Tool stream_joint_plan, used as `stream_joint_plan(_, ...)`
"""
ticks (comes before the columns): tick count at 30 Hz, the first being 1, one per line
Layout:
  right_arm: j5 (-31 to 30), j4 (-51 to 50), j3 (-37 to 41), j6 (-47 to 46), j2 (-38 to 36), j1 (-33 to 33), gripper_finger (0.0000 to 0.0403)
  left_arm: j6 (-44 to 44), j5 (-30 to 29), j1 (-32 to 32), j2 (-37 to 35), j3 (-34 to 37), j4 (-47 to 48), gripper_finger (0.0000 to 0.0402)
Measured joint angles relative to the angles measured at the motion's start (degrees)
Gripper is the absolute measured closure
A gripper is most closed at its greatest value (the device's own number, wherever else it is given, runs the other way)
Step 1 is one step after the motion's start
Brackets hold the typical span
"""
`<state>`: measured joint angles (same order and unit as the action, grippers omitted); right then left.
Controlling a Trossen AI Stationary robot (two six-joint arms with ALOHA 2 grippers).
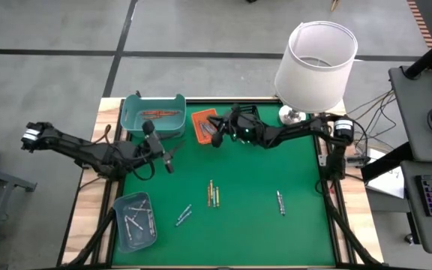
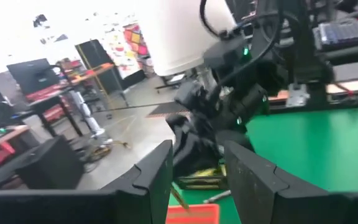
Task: Sort crayons
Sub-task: Put the green crayon into the black bin
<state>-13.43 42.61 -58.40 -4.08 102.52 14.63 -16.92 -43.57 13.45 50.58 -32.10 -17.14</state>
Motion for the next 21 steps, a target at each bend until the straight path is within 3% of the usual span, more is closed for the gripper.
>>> stream_joint_plan(6,3.41,-0.59,-4.97,-0.36,4.48,2.20,0.0377,-2.88,-0.02,-3.34,-0.70,0.00,0.08,0.0274)
stream_joint_plan(9,-0.09,-7.81,-7.91,2.43,3.77,2.98,0.0377,-3.80,-0.02,-5.45,-0.93,0.00,0.21,0.0274)
stream_joint_plan(13,-15.08,-27.90,-12.50,6.02,-0.37,3.58,0.0377,-3.83,-0.02,-8.24,-1.13,0.00,1.41,0.0274)
stream_joint_plan(16,-26.62,-47.73,-15.37,2.91,-2.65,3.84,0.0377,-3.85,-0.02,-9.99,-1.13,0.00,2.19,0.0274)
stream_joint_plan(19,-27.32,-67.78,-17.76,-8.26,-3.73,5.11,0.0377,-3.85,0.00,-11.47,-1.09,0.00,2.33,0.0274)
stream_joint_plan(21,-26.07,-75.52,-17.94,-14.39,-3.85,6.18,0.0377,-3.83,0.02,-12.18,-0.98,0.00,2.36,0.0274)
